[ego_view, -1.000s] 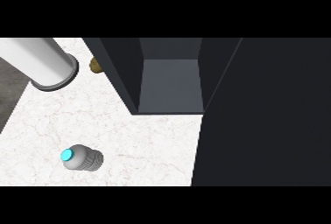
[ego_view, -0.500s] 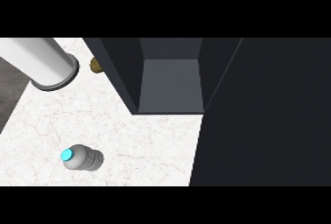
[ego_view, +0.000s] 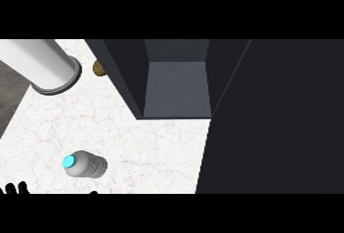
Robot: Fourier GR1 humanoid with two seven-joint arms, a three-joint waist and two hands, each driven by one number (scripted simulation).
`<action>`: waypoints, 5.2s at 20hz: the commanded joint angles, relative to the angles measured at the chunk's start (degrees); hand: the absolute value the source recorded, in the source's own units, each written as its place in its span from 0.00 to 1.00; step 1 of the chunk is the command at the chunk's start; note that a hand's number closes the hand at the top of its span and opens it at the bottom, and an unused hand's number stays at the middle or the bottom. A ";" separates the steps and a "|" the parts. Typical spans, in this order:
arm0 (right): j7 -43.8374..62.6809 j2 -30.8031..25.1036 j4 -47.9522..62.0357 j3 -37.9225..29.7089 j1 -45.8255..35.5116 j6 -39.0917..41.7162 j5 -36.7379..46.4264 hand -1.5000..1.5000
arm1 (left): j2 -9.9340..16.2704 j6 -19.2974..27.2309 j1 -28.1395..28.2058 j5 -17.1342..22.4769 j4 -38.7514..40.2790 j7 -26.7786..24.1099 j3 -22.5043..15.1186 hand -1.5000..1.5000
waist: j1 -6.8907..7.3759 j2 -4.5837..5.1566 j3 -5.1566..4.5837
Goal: Pick up the bottled water, place it into the cabinet and close the cabinet
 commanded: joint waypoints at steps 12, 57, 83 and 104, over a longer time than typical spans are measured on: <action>0.02 -5.21 -6.25 0.65 2.12 -2.56 6.18 0.00 | -1.22 -6.57 -13.11 6.30 22.28 -8.95 5.00 0.00 | 0.11 0.08 0.05; 3.70 -7.37 -4.98 3.21 -3.89 -9.06 5.95 0.00 | -1.21 -31.96 -30.93 25.76 60.10 -35.68 7.79 1.00 | 0.09 0.10 -0.05; 2.29 -10.03 -5.48 1.68 -3.45 -9.46 3.66 0.00 | 5.74 -25.11 -31.50 7.69 28.60 6.37 -10.25 1.00 | 0.25 0.10 0.10; 3.01 -10.05 -4.90 6.34 -3.75 -10.97 6.13 0.00 | -1.15 -6.09 -52.93 -5.07 21.12 28.39 -10.89 1.00 | -0.05 0.13 0.07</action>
